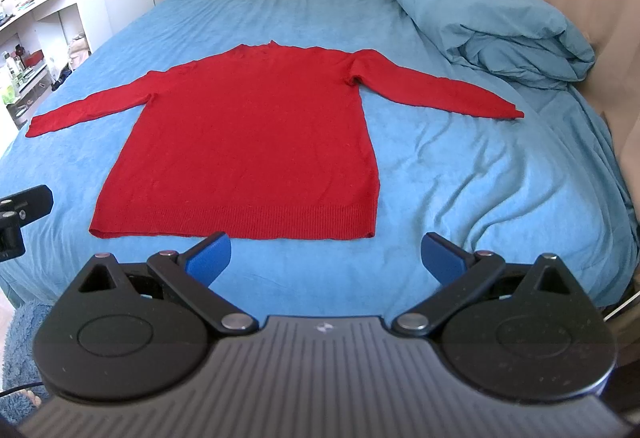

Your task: Fold small clothes

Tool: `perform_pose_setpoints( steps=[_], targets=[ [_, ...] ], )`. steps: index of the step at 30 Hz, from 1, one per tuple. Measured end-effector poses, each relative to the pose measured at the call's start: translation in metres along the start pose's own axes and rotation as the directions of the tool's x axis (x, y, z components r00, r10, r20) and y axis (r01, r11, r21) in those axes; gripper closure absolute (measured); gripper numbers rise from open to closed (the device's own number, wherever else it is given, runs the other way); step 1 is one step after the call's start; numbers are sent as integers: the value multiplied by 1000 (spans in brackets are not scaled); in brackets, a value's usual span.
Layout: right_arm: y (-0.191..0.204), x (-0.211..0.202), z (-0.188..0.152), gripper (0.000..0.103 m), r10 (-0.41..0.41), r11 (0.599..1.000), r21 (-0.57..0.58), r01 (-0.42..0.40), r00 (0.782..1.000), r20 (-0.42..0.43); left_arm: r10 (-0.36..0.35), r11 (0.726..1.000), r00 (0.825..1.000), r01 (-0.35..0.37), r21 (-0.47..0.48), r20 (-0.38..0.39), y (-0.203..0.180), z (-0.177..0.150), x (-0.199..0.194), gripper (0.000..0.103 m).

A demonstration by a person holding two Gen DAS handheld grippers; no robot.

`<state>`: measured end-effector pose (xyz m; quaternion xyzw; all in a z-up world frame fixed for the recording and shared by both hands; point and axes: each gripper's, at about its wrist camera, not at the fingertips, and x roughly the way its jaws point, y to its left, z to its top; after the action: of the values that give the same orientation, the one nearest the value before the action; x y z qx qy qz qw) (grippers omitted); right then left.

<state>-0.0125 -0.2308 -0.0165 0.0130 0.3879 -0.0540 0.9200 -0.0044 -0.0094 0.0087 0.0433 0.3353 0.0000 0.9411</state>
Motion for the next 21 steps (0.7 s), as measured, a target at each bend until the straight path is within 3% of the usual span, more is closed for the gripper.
perform_pose_setpoints(
  steps=[21],
  targets=[
    [0,1,0,0,9,1000,4,-9,1000,-2,0,1000,1000,0,0,3,1,1,-1,0]
  ],
)
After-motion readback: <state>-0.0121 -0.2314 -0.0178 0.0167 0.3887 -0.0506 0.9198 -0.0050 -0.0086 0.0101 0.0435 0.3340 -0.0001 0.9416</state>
